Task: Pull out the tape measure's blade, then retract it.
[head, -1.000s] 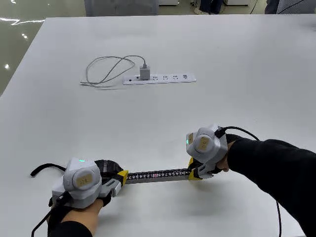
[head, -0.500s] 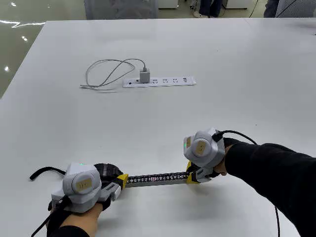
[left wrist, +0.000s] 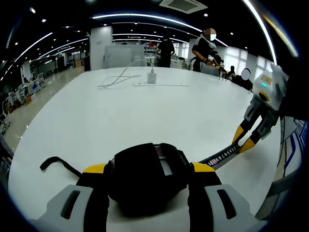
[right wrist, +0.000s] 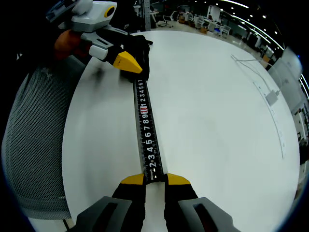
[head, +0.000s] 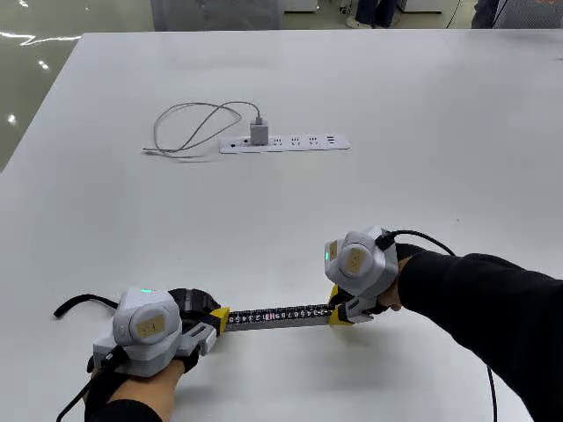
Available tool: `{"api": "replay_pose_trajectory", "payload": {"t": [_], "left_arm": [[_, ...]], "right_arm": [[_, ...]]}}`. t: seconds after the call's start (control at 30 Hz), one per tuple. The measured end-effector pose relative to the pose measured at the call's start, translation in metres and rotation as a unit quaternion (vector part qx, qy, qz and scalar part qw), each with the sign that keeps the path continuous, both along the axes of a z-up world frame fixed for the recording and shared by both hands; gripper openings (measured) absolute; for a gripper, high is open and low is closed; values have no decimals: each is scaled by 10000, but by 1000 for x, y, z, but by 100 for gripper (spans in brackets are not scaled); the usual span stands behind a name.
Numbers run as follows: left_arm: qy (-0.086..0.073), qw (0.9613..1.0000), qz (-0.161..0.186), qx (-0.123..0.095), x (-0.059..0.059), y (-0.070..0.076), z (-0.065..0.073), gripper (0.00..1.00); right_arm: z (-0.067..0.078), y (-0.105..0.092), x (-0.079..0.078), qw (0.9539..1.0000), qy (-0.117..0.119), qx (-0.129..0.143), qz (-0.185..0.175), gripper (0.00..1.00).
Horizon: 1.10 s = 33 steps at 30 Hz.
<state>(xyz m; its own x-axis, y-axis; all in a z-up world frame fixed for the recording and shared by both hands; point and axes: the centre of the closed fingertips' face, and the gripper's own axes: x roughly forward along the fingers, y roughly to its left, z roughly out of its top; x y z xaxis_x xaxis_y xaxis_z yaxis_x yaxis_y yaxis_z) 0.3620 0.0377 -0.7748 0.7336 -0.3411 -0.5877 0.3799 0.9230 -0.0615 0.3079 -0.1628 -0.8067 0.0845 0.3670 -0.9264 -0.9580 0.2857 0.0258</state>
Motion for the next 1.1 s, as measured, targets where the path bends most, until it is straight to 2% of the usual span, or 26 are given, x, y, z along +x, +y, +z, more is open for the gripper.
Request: {"api": "replay_pose_trajectory", "payload": {"t": [1.1], "left_arm": [[41,10000,-17,1,-1,0,-1,62]], "right_arm": [[1,14,1,10000,-40,10,-2,10]]}}
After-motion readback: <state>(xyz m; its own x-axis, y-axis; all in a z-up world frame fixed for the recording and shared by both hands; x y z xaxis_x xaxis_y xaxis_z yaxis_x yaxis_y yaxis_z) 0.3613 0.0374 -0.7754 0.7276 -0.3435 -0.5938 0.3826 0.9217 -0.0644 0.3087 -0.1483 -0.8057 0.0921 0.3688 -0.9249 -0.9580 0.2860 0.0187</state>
